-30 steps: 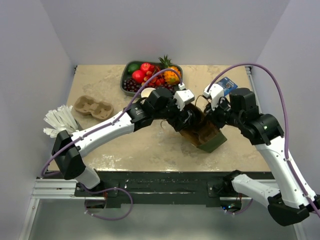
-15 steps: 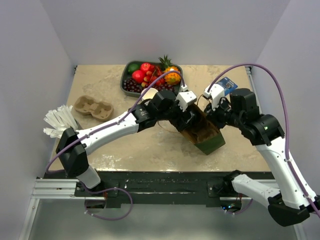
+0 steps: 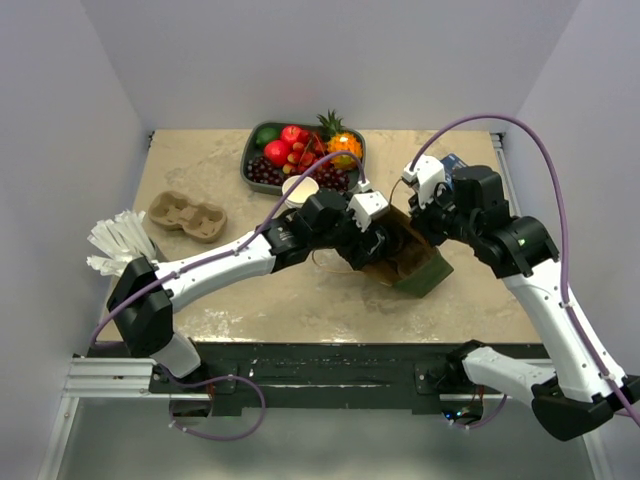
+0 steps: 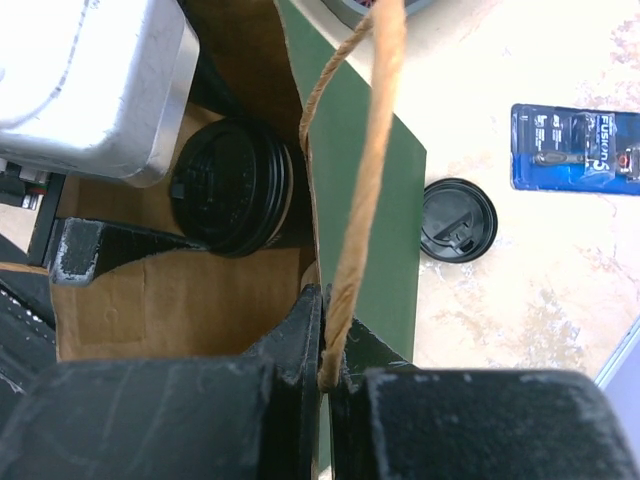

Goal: Pack the takeout coffee

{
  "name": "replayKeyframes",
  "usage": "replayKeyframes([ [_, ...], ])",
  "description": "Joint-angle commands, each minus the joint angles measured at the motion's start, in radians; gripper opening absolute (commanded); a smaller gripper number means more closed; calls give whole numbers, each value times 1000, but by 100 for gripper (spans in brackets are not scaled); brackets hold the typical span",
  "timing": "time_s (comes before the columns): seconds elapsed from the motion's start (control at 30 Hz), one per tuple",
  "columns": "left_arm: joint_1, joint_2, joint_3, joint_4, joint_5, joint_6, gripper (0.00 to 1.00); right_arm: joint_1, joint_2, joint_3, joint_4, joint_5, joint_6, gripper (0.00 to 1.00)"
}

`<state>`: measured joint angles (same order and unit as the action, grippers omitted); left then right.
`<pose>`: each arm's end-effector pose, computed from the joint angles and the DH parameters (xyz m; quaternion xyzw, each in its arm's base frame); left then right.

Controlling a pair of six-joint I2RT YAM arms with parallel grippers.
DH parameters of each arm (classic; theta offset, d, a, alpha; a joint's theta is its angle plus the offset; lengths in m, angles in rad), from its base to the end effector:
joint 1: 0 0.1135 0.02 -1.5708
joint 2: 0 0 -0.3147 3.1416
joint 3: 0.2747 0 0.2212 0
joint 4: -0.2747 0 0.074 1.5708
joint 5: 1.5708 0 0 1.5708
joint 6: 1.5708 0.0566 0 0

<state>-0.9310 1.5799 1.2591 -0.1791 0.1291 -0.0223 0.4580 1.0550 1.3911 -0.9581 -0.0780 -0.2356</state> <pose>0.2079 -0.2916 0.3556 0.4062 0.7567 -0.2829 0.4270 0.1344 0.0712 0.4381 -0.3189 0.8299 0.0851 0.4498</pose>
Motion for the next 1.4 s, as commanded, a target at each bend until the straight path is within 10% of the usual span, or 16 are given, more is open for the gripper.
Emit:
replayKeyframes([
  [0.0,-5,-6,0,125,-17,12,0,-2,-16,23,35,-11,2,0],
  [0.67,-5,-43,-32,228,-6,116,0,1,-38,7,-30,-71,-68,0],
  [1.0,-5,-184,-139,242,205,522,0,1,-95,-33,15,-181,-108,0],
  [1.37,-29,-83,100,-207,343,1117,0,1,-82,-30,10,-232,-194,0],
])
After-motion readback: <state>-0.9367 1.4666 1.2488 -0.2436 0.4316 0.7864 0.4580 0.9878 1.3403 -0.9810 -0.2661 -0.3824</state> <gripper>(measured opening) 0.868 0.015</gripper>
